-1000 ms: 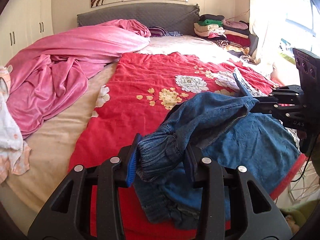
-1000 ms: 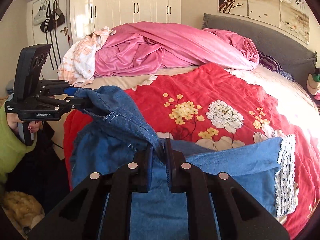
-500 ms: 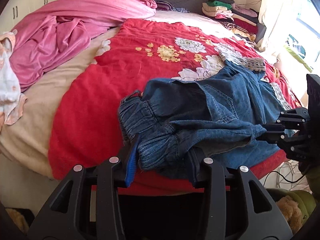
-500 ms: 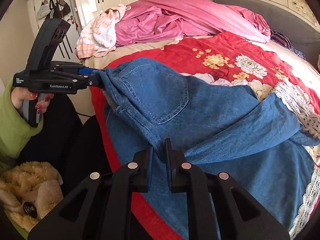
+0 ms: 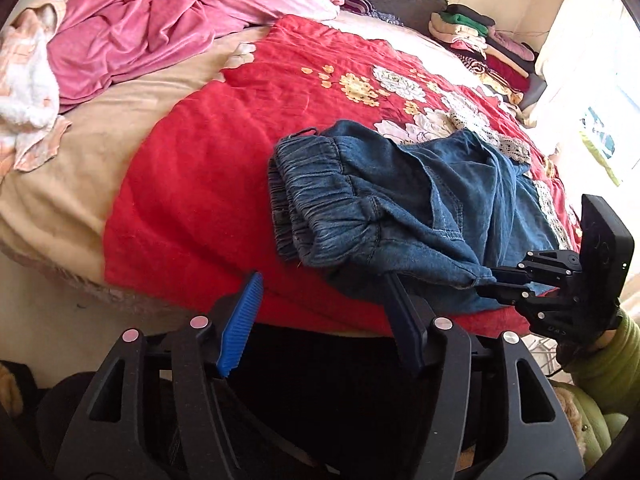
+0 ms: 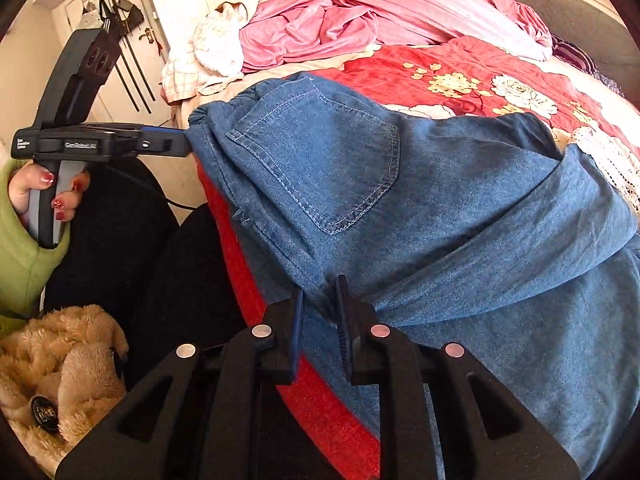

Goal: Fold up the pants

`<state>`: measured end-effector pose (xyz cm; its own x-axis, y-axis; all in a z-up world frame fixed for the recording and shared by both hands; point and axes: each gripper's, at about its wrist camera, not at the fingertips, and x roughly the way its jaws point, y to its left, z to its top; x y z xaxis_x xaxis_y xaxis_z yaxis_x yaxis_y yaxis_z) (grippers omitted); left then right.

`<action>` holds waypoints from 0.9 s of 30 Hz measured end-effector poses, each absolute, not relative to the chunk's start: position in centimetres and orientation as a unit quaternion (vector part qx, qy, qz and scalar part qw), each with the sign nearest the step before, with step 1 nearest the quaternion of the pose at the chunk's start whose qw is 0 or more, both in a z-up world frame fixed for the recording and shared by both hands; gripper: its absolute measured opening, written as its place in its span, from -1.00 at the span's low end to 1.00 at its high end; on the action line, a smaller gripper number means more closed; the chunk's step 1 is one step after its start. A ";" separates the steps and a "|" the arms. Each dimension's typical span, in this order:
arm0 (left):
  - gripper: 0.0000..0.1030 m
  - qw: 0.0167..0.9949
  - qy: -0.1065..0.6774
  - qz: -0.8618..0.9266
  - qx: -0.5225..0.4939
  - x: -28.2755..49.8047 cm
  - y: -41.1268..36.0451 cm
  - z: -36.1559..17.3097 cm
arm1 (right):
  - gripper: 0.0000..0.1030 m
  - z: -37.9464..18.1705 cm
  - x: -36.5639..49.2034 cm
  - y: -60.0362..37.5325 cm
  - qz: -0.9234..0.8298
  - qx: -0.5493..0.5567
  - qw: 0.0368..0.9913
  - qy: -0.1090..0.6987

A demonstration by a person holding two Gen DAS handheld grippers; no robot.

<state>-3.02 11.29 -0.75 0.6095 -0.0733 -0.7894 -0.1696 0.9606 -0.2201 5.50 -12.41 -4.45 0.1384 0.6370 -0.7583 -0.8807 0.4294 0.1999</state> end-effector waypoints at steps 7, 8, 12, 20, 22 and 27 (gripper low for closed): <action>0.03 0.913 0.389 0.017 -0.119 -2.5 9.5 3.3 | -0.43 -4.6 5.0 -12.1 0.525 -0.148 0.729 0.413; 0.03 0.914 0.389 0.006 -0.114 -1.7 8.7 3.4 | -0.43 -4.4 4.9 -12.1 0.529 -0.145 0.727 0.413; -0.02 0.909 0.407 -0.035 -0.080 1.7 5.5 2.2 | -0.43 -3.5 4.8 -12.7 0.535 -0.135 0.728 0.407; -0.09 0.884 0.465 -0.002 -0.045 3.1 5.7 -3.5 | -0.32 -0.8 6.0 -14.1 0.504 -0.095 0.773 0.374; -0.09 0.885 0.463 -0.002 -0.043 2.8 5.7 -3.7 | -0.32 -1.1 6.5 -13.6 0.500 -0.087 0.771 0.385; -0.09 0.892 0.449 -0.009 -0.055 2.8 6.1 -4.1 | -0.20 -4.3 8.1 -12.4 0.452 -0.112 0.761 0.451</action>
<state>2.83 6.11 -4.11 0.5965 -0.0653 -0.8000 -0.0330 0.9938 -0.1057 8.10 -12.40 -4.29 0.1847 0.5869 -0.7883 -0.7889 0.5669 0.2372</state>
